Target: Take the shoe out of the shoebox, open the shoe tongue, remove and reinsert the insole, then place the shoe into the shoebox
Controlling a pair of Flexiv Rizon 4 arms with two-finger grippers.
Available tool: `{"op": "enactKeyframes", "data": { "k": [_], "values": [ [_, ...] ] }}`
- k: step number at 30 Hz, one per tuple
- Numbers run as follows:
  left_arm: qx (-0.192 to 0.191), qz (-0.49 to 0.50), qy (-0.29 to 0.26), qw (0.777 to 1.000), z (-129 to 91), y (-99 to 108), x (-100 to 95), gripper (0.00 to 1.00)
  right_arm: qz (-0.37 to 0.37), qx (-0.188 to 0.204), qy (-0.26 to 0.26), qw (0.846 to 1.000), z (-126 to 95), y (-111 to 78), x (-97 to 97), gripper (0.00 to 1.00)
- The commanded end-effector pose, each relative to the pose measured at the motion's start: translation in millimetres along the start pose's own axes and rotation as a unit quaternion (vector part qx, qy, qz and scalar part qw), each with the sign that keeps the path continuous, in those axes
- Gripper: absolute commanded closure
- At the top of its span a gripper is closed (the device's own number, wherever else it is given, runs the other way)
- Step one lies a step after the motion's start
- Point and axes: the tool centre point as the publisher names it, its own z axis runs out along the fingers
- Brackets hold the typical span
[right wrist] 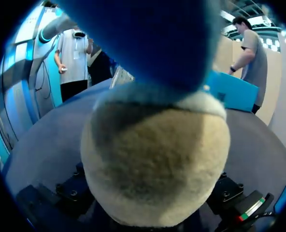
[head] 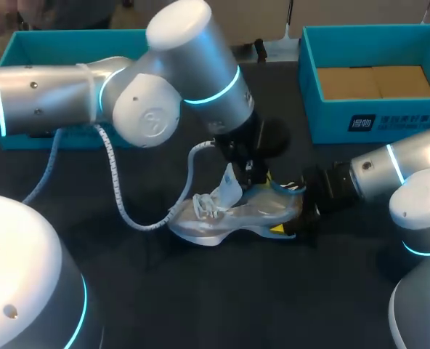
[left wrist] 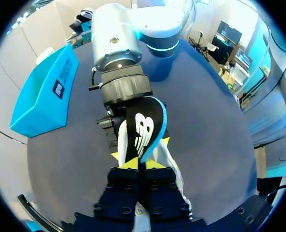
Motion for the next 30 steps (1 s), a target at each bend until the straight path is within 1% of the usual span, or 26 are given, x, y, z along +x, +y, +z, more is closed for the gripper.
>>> {"op": "enactKeyframes", "data": {
  "k": [1,3,4,5,8,9,12,16,19,20,22,24,25,28,30],
  "values": [
    [-0.020,0.004,-0.002,1.000,-2.9,-5.2,-1.4,0.65,0.000,0.002,0.000,1.000,3.2,-1.4,0.2,1.00],
    [-0.026,0.010,-0.007,1.000,-8.0,-3.5,1.8,0.56,0.000,0.002,0.000,1.000,3.2,-1.4,0.2,1.00],
    [-0.031,0.014,-0.008,0.999,-10.0,-2.7,3.7,0.47,0.000,0.002,0.000,1.000,3.2,-1.4,0.2,1.00],
    [-0.034,0.017,-0.008,0.999,-12.0,-2.0,5.3,0.31,0.000,0.002,0.000,1.000,3.2,-1.4,0.2,1.00],
    [-0.068,0.030,-0.002,0.997,-15.5,0.7,8.7,0.19,0.000,0.002,0.000,1.000,3.2,-1.4,0.2,1.00],
    [-0.081,0.033,0.001,0.996,-16.8,1.8,9.4,0.18,0.000,0.002,0.000,1.000,3.2,-1.4,0.2,1.00],
    [-0.105,0.040,-0.009,0.994,-20.7,5.3,10.1,0.19,0.000,0.002,0.000,1.000,3.2,-1.4,0.2,1.00],
    [-0.134,0.052,-0.015,0.990,-19.5,8.5,7.2,0.21,0.000,0.002,0.000,1.000,3.2,-1.4,0.2,1.00],
    [-0.154,0.059,-0.012,0.986,-18.5,8.7,4.5,0.28,0.000,0.002,0.000,1.000,3.2,-1.4,0.2,1.00],
    [-0.159,0.062,-0.011,0.985,-18.5,8.1,4.4,0.36,0.000,0.002,0.000,1.000,3.2,-1.4,0.2,1.00],
    [-0.174,0.070,-0.012,0.982,-17.1,6.4,3.4,0.42,0.000,0.002,0.000,1.000,3.2,-1.4,0.2,1.00],
    [-0.185,0.072,-0.021,0.980,-13.9,5.6,0.6,0.42,0.000,0.002,0.000,1.000,3.2,-1.4,0.2,1.00],
    [-0.184,0.073,-0.020,0.980,-12.0,5.4,-0.8,0.42,0.000,0.002,0.000,1.000,3.2,-1.4,0.2,1.00],
    [-0.191,0.074,-0.020,0.979,-4.2,5.5,-4.2,0.50,0.000,0.002,0.000,1.000,3.2,-1.4,0.2,1.00],
    [-0.195,0.075,-0.019,0.978,-0.4,5.8,-4.7,0.51,0.000,0.002,0.000,1.000,3.2,-1.4,0.2,1.00]
  ]
}}
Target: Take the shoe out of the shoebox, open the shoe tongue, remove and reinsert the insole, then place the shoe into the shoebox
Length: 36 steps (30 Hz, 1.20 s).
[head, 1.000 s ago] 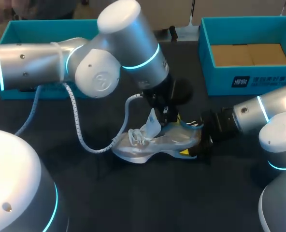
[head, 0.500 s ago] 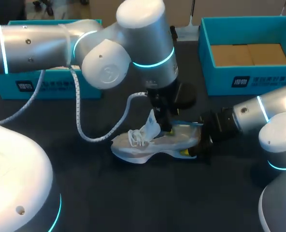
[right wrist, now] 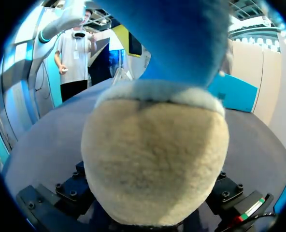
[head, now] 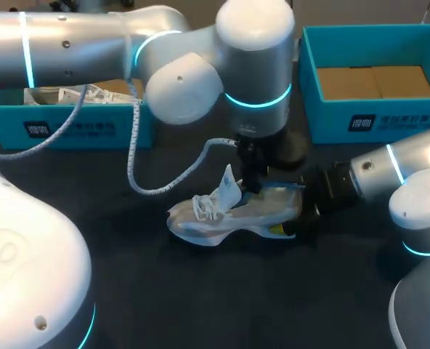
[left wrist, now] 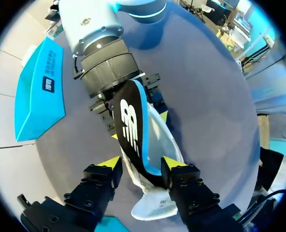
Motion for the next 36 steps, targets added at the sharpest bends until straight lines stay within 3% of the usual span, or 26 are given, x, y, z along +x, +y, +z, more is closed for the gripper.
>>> {"op": "enactKeyframes", "data": {
  "k": [1,6,12,14,16,19,28,36],
  "values": [
    [-0.021,0.002,0.007,1.000,13.2,-9.2,-5.2,0.51,0.000,0.002,0.000,1.000,2.9,-1.7,0.2,1.00],
    [-0.021,-0.008,0.004,1.000,22.6,-10.1,-7.1,0.53,0.000,0.002,0.000,1.000,2.9,-1.7,0.2,1.00],
    [-0.028,-0.017,0.000,0.999,26.5,-6.7,-7.1,0.64,0.000,0.002,0.000,1.000,2.9,-1.7,0.2,1.00],
    [-0.029,-0.020,-0.001,0.999,26.2,-5.4,-6.8,0.71,0.000,0.002,0.000,1.000,2.9,-1.7,0.2,1.00],
    [-0.036,-0.022,-0.001,0.999,28.6,-3.7,-6.0,1.00,0.000,0.002,0.000,1.000,2.9,-1.7,0.2,1.00],
    [-0.041,-0.017,0.006,0.999,31.6,-2.8,-2.7,1.00,0.000,0.002,0.000,1.000,2.9,-1.7,0.2,1.00],
    [0.045,-0.027,-0.010,0.999,-19.0,5.2,-0.1,1.00,0.000,0.002,0.000,1.000,2.9,-1.7,0.2,1.00],
    [0.122,-0.038,-0.049,0.991,-87.1,-26.1,-16.7,1.00,0.000,0.002,0.000,1.000,2.9,-1.7,0.2,1.00]
  ]
}}
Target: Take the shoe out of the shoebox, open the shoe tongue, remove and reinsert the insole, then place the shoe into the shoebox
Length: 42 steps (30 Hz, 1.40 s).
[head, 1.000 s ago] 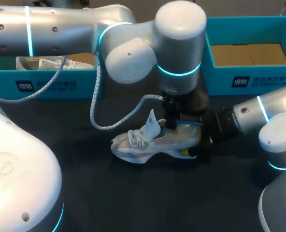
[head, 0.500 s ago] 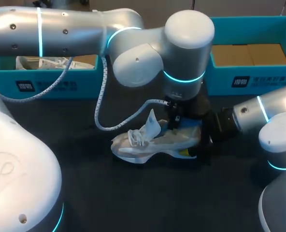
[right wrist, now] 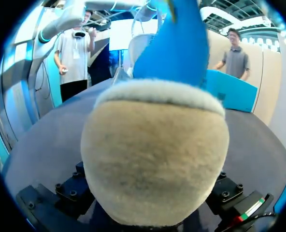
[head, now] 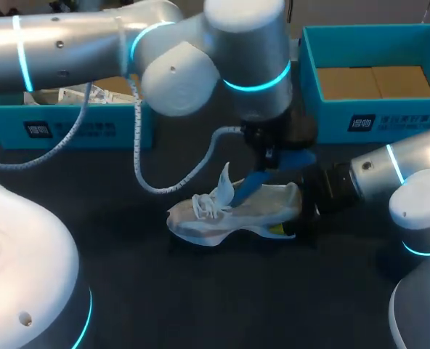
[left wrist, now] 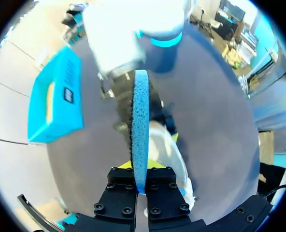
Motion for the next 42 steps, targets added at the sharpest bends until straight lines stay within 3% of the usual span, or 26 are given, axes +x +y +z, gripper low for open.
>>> {"op": "enactKeyframes", "data": {
  "k": [1,5,9,19,42],
  "values": [
    [0.043,-0.003,-0.014,0.999,-46.9,-6.2,4.0,1.00,0.000,0.002,0.000,1.000,2.9,-1.7,0.2,1.00],
    [0.107,-0.018,-0.045,0.993,-86.2,-31.1,1.9,1.00,0.000,0.002,0.000,1.000,2.9,-1.7,0.2,1.00],
    [0.165,-0.050,-0.075,0.982,-119.5,-39.7,5.2,1.00,0.000,0.002,0.000,1.000,2.9,-1.7,0.2,1.00],
    [0.304,-0.044,-0.137,0.942,-177.8,-42.3,5.0,1.00,0.000,0.002,0.000,1.000,2.9,-1.7,0.2,1.00],
    [0.304,-0.044,-0.137,0.942,-177.8,-42.3,5.0,1.00,0.000,0.002,0.000,1.000,2.9,-1.7,0.2,1.00]
  ]
}}
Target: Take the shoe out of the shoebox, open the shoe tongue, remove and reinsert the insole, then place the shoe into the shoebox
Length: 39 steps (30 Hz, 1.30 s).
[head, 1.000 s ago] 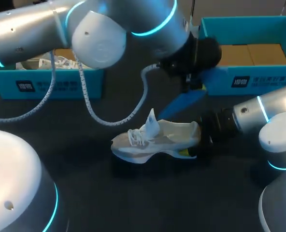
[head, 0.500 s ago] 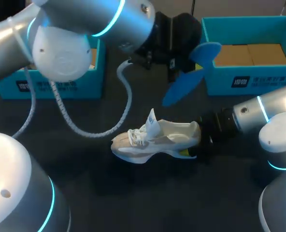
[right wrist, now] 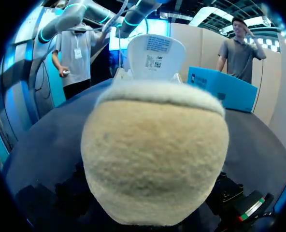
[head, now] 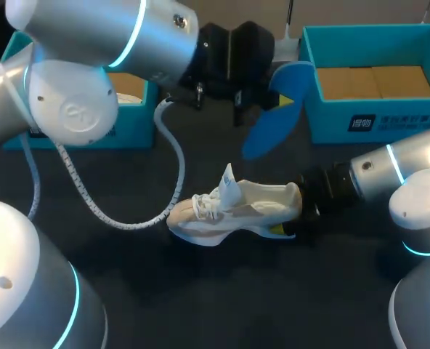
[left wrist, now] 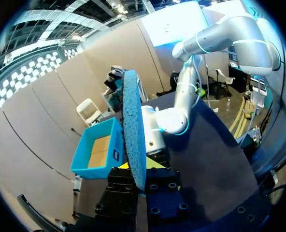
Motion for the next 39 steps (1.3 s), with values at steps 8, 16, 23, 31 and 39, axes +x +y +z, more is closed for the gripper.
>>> {"op": "enactKeyframes", "data": {
  "k": [8,16,23,31,39],
  "values": [
    [-0.004,-0.030,0.021,0.999,-5.5,-5.8,2.3,1.00,0.000,0.002,0.000,1.000,2.9,-1.6,0.2,1.00],
    [0.037,-0.122,0.096,0.987,-38.3,-35.1,2.2,1.00,0.000,0.002,0.000,1.000,2.9,-1.6,0.2,1.00],
    [0.054,-0.211,0.141,0.966,-64.7,-59.6,1.0,1.00,0.000,0.002,0.000,1.000,2.9,-1.6,0.2,1.00],
    [0.110,-0.312,0.209,0.920,-83.1,-85.3,6.0,1.00,0.000,0.002,0.000,1.000,2.9,-1.6,0.2,1.00],
    [0.128,-0.326,0.226,0.909,-88.8,-90.7,3.1,1.00,0.000,0.002,0.000,1.000,2.9,-1.6,0.2,1.00]
  ]
}}
